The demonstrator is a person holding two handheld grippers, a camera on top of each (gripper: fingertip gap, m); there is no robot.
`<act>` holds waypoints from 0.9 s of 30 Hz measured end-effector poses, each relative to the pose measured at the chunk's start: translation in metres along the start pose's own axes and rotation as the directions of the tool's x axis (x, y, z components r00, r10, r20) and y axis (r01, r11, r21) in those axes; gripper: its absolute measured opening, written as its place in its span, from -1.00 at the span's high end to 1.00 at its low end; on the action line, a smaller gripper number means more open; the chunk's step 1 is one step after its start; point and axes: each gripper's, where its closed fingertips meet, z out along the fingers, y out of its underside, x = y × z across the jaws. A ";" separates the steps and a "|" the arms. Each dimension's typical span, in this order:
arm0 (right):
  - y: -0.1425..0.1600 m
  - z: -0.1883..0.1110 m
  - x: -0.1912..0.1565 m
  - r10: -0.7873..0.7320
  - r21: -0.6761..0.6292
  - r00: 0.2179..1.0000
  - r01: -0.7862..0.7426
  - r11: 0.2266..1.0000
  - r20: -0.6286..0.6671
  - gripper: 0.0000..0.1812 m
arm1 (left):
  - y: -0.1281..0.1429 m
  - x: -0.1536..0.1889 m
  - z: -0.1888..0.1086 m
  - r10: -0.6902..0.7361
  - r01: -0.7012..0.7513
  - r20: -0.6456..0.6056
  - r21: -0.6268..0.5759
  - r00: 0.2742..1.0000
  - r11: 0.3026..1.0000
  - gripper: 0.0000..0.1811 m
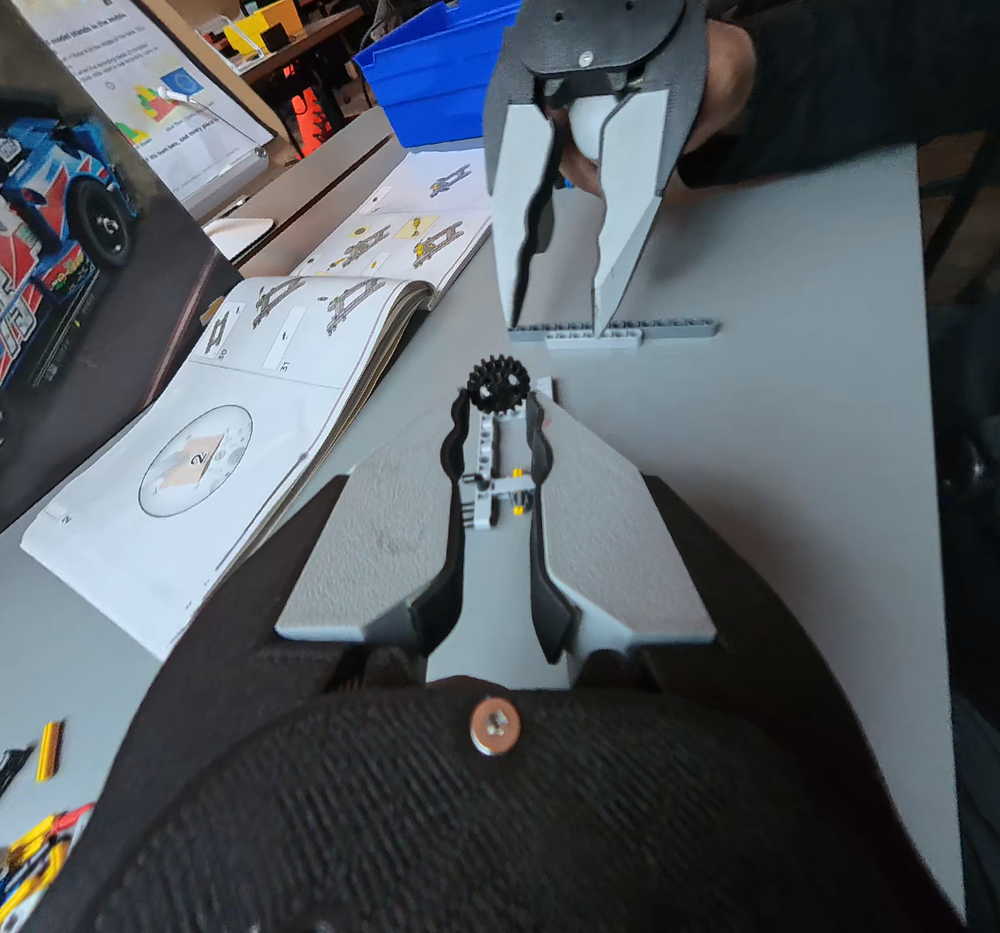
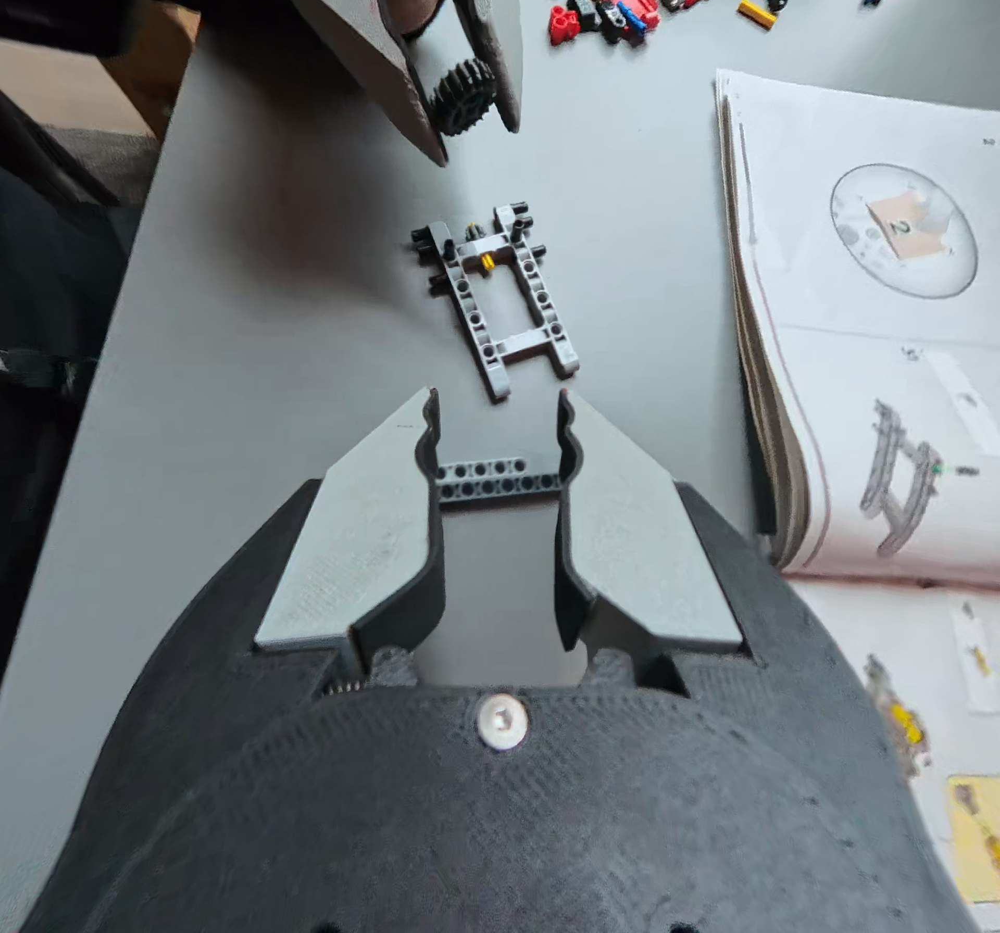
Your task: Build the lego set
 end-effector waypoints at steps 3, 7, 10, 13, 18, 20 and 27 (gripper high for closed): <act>-0.006 0.015 0.009 -0.064 -0.087 0.997 0.068 0.994 0.047 0.37 | 0.001 -0.004 -0.008 -0.026 0.026 -0.008 0.019 1.000 0.999 0.81; -0.013 0.041 0.009 -0.154 -0.155 0.981 0.172 0.973 0.120 0.35 | 0.001 -0.007 -0.013 -0.043 0.044 -0.016 0.032 0.999 0.999 0.81; -0.013 0.052 0.004 -0.177 -0.181 0.966 0.211 0.961 0.187 0.42 | 0.002 -0.007 -0.016 -0.039 0.039 -0.015 0.034 0.999 0.999 0.81; -0.013 0.053 -0.001 -0.140 -0.192 0.959 0.189 0.963 0.245 0.57 | 0.002 -0.009 -0.020 -0.049 0.049 -0.015 0.046 0.999 0.998 0.81; -0.012 0.043 0.000 -0.106 -0.185 0.975 0.143 0.972 0.198 0.58 | 0.001 -0.010 -0.023 -0.046 0.046 -0.009 0.053 0.999 0.998 0.80; -0.011 0.026 -0.003 -0.062 -0.169 0.980 0.095 0.981 0.191 0.58 | 0.001 -0.009 -0.024 -0.044 0.044 -0.011 0.054 0.999 0.998 0.80; 0.021 -0.014 -0.012 0.046 -0.163 0.996 -0.033 0.986 0.077 0.58 | 0.002 -0.007 -0.021 -0.031 0.031 -0.012 0.040 0.999 0.999 0.80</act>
